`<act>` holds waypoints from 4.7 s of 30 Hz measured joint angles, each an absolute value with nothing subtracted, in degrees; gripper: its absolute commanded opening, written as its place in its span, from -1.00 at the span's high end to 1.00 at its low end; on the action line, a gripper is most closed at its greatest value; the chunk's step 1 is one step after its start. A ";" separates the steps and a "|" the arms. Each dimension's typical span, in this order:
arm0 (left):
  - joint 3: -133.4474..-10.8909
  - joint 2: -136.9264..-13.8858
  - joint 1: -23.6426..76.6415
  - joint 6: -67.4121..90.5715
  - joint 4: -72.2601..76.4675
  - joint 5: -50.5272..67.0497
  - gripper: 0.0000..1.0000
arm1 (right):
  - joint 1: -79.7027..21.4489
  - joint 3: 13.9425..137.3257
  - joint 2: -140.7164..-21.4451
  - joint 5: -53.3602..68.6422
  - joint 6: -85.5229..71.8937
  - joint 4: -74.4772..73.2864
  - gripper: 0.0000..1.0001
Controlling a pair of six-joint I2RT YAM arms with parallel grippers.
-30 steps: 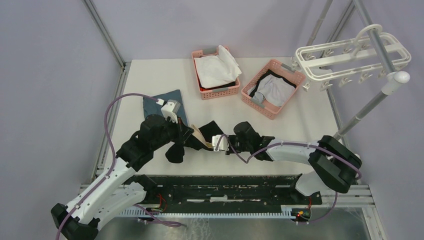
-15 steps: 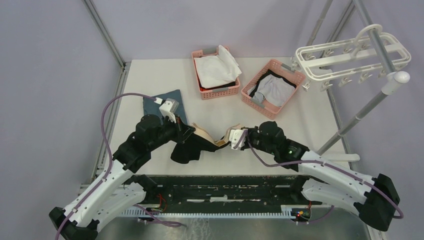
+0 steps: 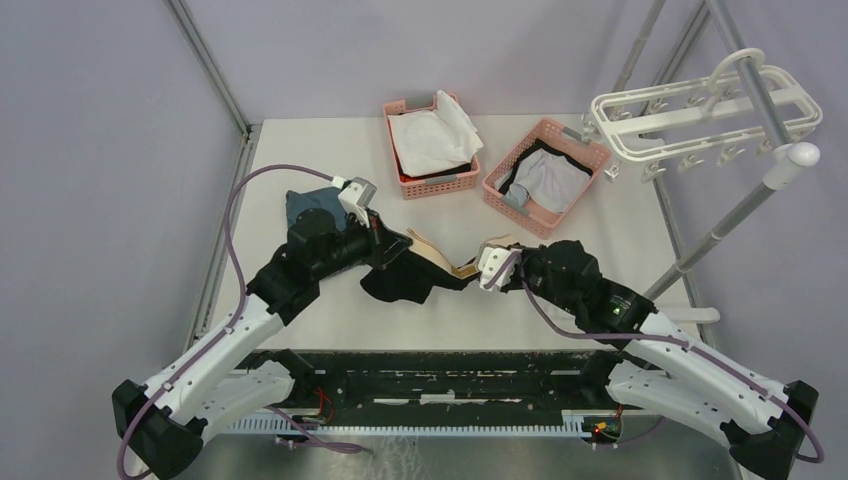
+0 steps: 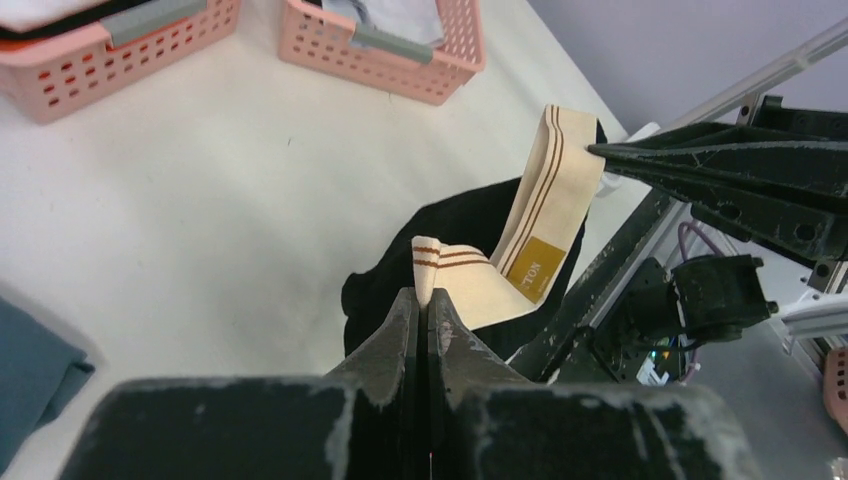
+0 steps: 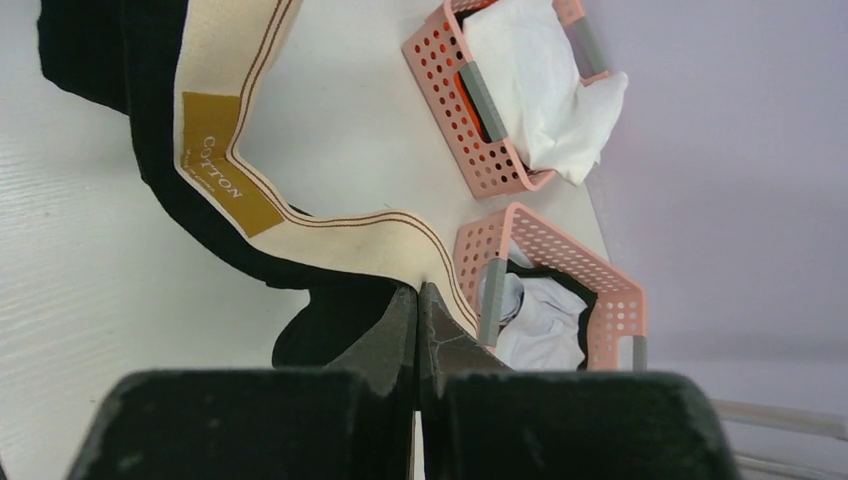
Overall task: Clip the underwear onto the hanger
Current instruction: Flatten out the underwear at the center of the board.
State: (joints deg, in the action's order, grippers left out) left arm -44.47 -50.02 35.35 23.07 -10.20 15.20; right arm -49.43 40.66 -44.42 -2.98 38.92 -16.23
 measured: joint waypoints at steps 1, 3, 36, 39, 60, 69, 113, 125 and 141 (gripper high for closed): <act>-44.66 -50.41 35.35 23.07 -9.34 15.20 0.94 | -49.43 40.84 -44.23 -3.77 39.00 -16.47 0.99; -45.67 -51.92 35.35 23.07 -7.51 15.14 0.95 | -49.43 41.56 -44.82 -5.65 39.38 -16.84 0.99; -12.84 -40.66 35.31 31.11 13.76 11.35 0.95 | -48.56 40.01 -54.76 -17.39 -15.86 -24.56 -0.42; -12.27 -39.31 35.31 31.27 13.34 10.48 0.95 | -46.30 43.13 -62.61 -14.31 -22.31 -25.32 -0.40; -12.12 -39.53 35.31 31.29 12.21 9.52 0.94 | -34.89 37.71 -75.55 2.98 -31.07 -13.78 -0.43; -12.12 -40.73 35.31 31.27 12.19 9.58 0.94 | -34.00 37.45 -82.74 6.57 -30.39 -8.36 -0.34; -12.12 -39.75 35.31 32.10 10.35 9.17 0.94 | -33.74 26.00 -64.73 8.25 -38.17 -16.14 0.25; -12.12 -39.70 35.31 32.36 10.35 9.15 0.94 | -33.74 25.74 -64.31 8.58 -37.60 -14.94 1.00; -18.37 -29.52 35.31 34.46 2.55 8.01 0.95 | -33.74 25.76 -27.73 10.74 -25.17 -19.00 1.00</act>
State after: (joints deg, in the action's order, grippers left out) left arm -18.37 -29.52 35.31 34.46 2.55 8.01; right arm -33.74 25.76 -27.73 10.74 -25.17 -19.00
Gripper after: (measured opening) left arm 0.057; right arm 0.008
